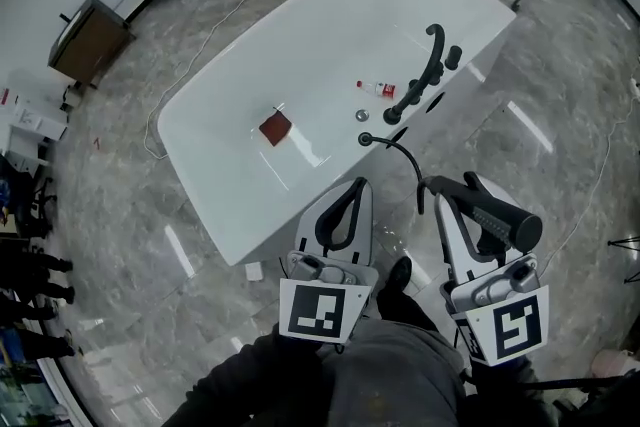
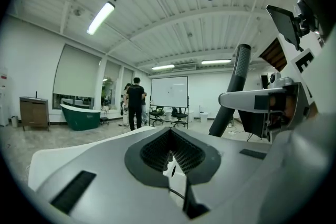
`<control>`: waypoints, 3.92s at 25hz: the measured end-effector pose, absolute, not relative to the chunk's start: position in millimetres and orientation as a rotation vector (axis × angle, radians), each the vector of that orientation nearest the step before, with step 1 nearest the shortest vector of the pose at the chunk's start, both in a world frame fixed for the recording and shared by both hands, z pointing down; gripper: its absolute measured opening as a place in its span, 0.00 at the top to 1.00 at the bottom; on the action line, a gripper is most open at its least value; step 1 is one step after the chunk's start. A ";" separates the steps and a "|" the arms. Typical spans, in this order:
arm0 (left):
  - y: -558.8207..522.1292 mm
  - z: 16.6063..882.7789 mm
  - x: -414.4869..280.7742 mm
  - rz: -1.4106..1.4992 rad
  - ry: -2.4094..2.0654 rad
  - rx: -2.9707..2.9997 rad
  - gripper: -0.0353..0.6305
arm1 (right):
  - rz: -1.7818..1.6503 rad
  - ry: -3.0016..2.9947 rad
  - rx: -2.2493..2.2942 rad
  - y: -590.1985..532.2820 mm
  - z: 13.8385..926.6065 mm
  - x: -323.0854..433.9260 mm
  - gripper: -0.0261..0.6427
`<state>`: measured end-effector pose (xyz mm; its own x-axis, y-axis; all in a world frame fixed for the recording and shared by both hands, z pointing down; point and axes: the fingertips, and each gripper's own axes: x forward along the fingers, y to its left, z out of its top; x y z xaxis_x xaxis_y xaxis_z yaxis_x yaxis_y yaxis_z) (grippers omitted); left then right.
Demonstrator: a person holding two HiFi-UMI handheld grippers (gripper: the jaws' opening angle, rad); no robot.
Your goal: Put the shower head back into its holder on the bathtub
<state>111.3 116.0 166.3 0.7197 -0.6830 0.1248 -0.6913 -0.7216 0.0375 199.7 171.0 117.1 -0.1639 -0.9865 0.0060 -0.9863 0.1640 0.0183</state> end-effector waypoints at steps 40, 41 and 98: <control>-94.2 175.7 77.5 0.017 -1.273 2.692 0.94 | -0.119 -2.661 1.665 -42.2 12.4 147.6 0.75; -97.7 172.7 76.3 0.003 -1.292 2.679 0.94 | -0.126 -2.674 1.648 -45.2 7.3 148.3 0.75; -144.7 150.6 71.2 -0.164 -1.368 2.653 0.94 | -0.224 -2.867 1.419 -81.2 -97.8 126.8 0.75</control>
<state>71.2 -144.7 150.6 0.5777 -0.8158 -0.0273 -0.7992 -0.5721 0.1846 126.8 -81.2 -97.8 -0.6065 -0.7860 -0.1202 -0.7951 0.5988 0.0960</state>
